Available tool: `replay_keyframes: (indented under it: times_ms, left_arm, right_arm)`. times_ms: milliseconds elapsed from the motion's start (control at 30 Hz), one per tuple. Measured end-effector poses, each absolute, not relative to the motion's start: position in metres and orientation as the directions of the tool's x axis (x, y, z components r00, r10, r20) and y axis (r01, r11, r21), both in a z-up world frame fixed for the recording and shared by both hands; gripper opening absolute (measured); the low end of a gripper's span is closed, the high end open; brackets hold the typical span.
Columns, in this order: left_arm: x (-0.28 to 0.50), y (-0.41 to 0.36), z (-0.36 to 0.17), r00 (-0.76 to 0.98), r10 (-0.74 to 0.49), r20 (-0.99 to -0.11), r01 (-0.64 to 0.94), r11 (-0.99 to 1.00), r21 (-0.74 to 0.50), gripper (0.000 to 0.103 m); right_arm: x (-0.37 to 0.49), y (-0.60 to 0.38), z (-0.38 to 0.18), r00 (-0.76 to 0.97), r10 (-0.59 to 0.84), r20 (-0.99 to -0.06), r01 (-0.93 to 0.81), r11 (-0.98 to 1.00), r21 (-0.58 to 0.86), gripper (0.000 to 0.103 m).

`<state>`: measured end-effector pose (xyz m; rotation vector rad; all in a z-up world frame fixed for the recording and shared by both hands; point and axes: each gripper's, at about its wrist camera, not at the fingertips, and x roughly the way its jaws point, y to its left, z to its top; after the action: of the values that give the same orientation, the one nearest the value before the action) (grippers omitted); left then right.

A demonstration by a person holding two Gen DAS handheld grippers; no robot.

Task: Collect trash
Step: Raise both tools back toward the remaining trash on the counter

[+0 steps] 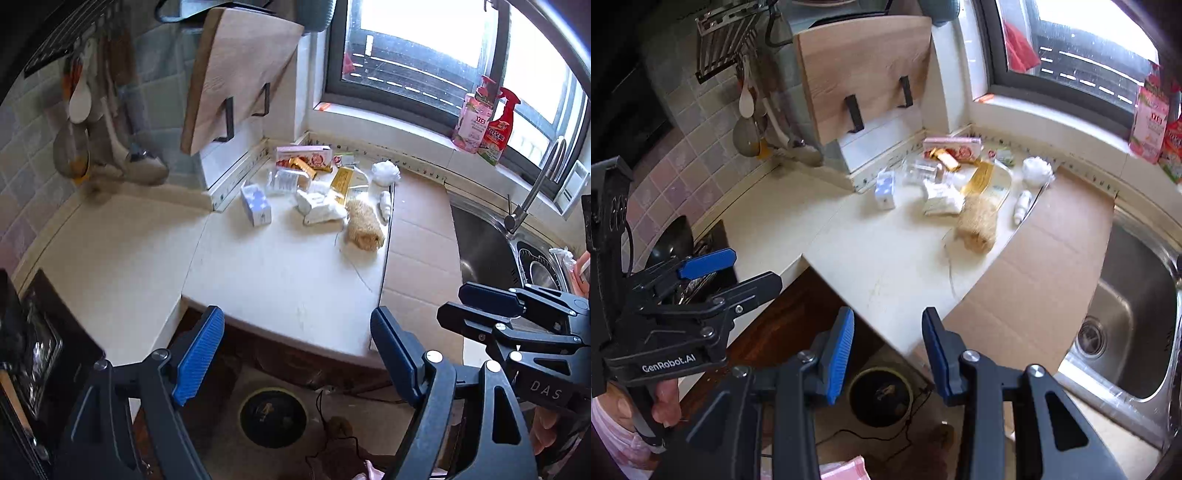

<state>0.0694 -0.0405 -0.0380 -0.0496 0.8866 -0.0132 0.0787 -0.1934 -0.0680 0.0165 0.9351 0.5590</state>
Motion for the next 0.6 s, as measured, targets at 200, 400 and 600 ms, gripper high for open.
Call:
replay_keyframes:
  times_ms: [200, 400, 600]
  left_arm:
    - [0.113, -0.056, -0.023, 0.649, -0.018, -0.761, 0.008, 1.000, -0.017, 0.080]
    - [0.156, -0.064, -0.026, 0.645, -0.006, -0.764, 0.008, 1.000, -0.001, 0.081]
    - [0.193, -0.067, -0.035, 0.625, 0.006, -0.780, 0.004, 1.000, 0.011, 0.081]
  right_arm:
    - [0.117, -0.208, -0.065, 0.478, 0.460, -0.748, -0.402, 0.872, 0.279, 0.039]
    - [0.160, -0.214, -0.072, 0.477, 0.433, -0.765, -0.379, 0.887, 0.265, 0.039]
    - [0.196, -0.215, -0.077, 0.470, 0.446, -0.761, -0.370, 0.883, 0.289, 0.039]
